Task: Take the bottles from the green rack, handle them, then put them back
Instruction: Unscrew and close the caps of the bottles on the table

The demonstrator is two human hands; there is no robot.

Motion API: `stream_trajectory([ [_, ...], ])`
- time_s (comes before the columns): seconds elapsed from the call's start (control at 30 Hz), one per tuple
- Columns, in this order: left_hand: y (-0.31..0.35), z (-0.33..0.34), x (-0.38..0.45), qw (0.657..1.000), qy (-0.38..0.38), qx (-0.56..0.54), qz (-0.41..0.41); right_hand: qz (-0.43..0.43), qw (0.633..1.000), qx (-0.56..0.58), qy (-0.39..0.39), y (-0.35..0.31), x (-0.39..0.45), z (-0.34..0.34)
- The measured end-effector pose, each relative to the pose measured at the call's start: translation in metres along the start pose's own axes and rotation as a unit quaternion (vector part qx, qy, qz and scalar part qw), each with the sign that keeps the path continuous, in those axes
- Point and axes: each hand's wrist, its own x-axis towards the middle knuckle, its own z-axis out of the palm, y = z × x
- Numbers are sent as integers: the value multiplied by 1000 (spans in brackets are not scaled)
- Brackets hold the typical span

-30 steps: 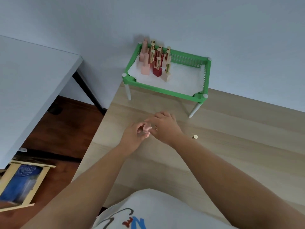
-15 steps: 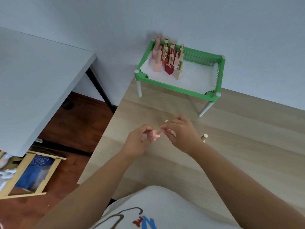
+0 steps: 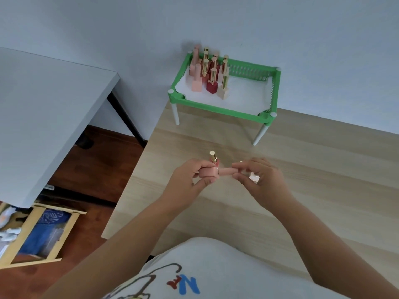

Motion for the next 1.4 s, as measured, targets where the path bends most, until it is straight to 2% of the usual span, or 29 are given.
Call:
stream_trajectory([
  [0.17,13,-2,-5,999,9,-7,31,22,999,24,-9,-3,-8,-9],
  [0.33,18,-3,-9,999,11,-15,37,36,998,44,18,-7,-9,-9],
  [0.47,20,-5,-12,999,16,-18,42,17,999,33,22,-9,-10,-11],
  [0.67,25,-8,-11,999,13,-17,38,-70,996,40,21,-9,-16,-9],
  [0.8,29,-8,-11,999,12,-18,43,-68,996,52,33,-7,-18,-7],
  [1.17,34,-10,-14,997,8,-3,73,-33,998,62,6,-6,-20,-10],
  [1.4,35,-10,-14,998,8,-3,64,-77,996,46,6,-12,-19,-14],
])
